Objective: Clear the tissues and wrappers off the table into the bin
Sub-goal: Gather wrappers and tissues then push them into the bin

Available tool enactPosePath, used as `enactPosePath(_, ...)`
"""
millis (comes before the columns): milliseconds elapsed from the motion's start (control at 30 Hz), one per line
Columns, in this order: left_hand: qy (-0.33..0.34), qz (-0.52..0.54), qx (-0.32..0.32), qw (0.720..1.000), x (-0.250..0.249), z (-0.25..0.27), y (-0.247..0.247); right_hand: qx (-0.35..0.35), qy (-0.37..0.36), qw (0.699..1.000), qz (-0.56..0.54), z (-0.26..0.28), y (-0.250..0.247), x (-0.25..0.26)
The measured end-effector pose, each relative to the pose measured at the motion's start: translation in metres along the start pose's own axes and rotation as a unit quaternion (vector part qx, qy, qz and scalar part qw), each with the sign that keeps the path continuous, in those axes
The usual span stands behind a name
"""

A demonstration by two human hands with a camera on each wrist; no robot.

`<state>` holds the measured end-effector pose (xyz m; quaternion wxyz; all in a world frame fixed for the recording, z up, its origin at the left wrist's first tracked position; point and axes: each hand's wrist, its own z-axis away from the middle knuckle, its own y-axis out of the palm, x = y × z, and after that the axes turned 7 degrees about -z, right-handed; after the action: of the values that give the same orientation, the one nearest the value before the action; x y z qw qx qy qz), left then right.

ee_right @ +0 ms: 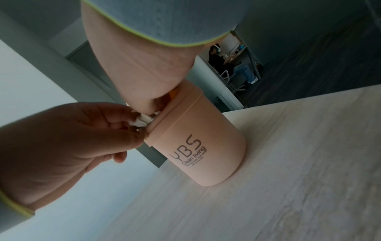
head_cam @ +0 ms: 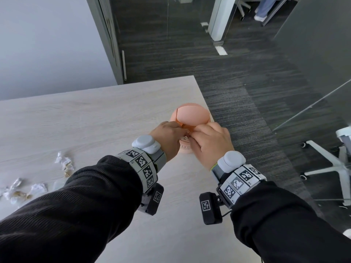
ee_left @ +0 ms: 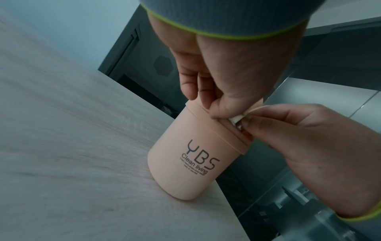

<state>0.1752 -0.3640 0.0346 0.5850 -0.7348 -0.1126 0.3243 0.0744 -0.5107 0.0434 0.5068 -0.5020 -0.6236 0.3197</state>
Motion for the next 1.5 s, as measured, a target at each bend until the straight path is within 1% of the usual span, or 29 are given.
enactPosePath(100,-0.013,-0.042,0.058,0.997,-0.006,0.002,-0.008,0.025,0.022,0.998,0.046,0.007,-0.002,0.003)
enactPosePath(167,-0.01,-0.08,0.081,0.993,-0.01,0.004,-0.012,0.064,0.034,0.996,0.043,0.009,-0.003,0.003)
enactPosePath(233,-0.006,-0.096,0.099,0.99,-0.015,0.005,-0.015,0.093,0.056,0.994,0.016,0.009,-0.003,0.004)
enactPosePath(300,-0.011,-0.1,0.101,0.99,-0.018,0.006,-0.016,0.097,0.065,0.993,-0.024,0.009,-0.005,0.005)
enactPosePath(367,-0.032,-0.098,0.086,0.991,-0.02,0.006,-0.017,0.086,0.056,0.992,-0.071,0.01,-0.006,0.003)
enactPosePath(433,-0.046,-0.091,0.087,0.991,-0.019,0.005,-0.018,0.081,0.053,0.987,-0.125,0.013,-0.007,-0.001)
enactPosePath(500,-0.034,-0.094,0.097,0.99,-0.018,0.007,-0.019,0.077,0.063,0.981,-0.168,0.016,-0.008,-0.003)
enactPosePath(600,-0.005,-0.09,0.108,0.99,-0.016,0.01,-0.015,0.056,0.043,0.983,-0.17,0.021,-0.009,-0.004)
enactPosePath(633,0.002,-0.087,0.115,0.99,-0.017,0.012,-0.013,0.059,0.039,0.984,-0.165,0.023,-0.01,-0.003)
enactPosePath(733,0.01,-0.082,0.131,0.988,-0.018,0.017,-0.009,0.118,0.045,0.983,-0.131,0.025,-0.013,0.002)
enactPosePath(767,0.009,-0.071,0.119,0.99,-0.019,0.02,-0.01,0.138,0.051,0.982,-0.121,0.025,-0.014,0.004)
enactPosePath(800,0.008,-0.052,0.093,0.994,-0.019,0.024,-0.011,0.147,0.055,0.981,-0.118,0.023,-0.015,0.006)
enactPosePath(867,0.009,0.003,0.021,1.0,-0.02,0.033,-0.015,0.125,0.056,0.982,-0.13,0.021,-0.018,0.008)
enactPosePath(900,-0.001,0.025,-0.003,1.0,-0.019,0.039,-0.019,0.106,0.05,0.984,-0.135,0.021,-0.019,0.01)
enactPosePath(967,-0.034,0.059,-0.015,0.998,-0.014,0.049,-0.023,0.095,0.055,0.986,-0.125,0.02,-0.021,0.008)
enactPosePath(1067,-0.103,0.096,-0.009,0.99,-0.002,0.075,-0.031,0.124,0.08,0.981,-0.127,0.022,-0.02,0.011)
enactPosePath(1100,-0.124,0.106,-0.009,0.987,0.003,0.085,-0.032,0.114,0.08,0.981,-0.137,0.023,-0.019,0.012)
enactPosePath(1200,-0.217,0.123,-0.008,0.968,0.025,0.133,-0.041,0.068,0.035,0.981,-0.176,0.023,-0.013,0.036)
enactPosePath(1267,-0.275,0.121,-0.007,0.954,0.039,0.164,-0.042,0.06,0.012,0.978,-0.202,0.024,-0.005,0.052)
enactPosePath(1333,-0.329,0.118,0.006,0.937,0.055,0.194,-0.041,0.098,0.0,0.971,-0.217,0.025,0.007,0.07)
enactPosePath(1400,-0.391,0.105,0.01,0.914,0.08,0.238,-0.048,0.175,-0.008,0.958,-0.226,0.021,0.032,0.101)
enactPosePath(1467,-0.45,0.089,0.002,0.889,0.11,0.292,-0.056,0.255,-0.024,0.94,-0.225,0.019,0.064,0.144)
enactPosePath(1500,-0.471,0.083,0.005,0.878,0.12,0.311,-0.058,0.276,-0.022,0.936,-0.219,0.019,0.075,0.157)
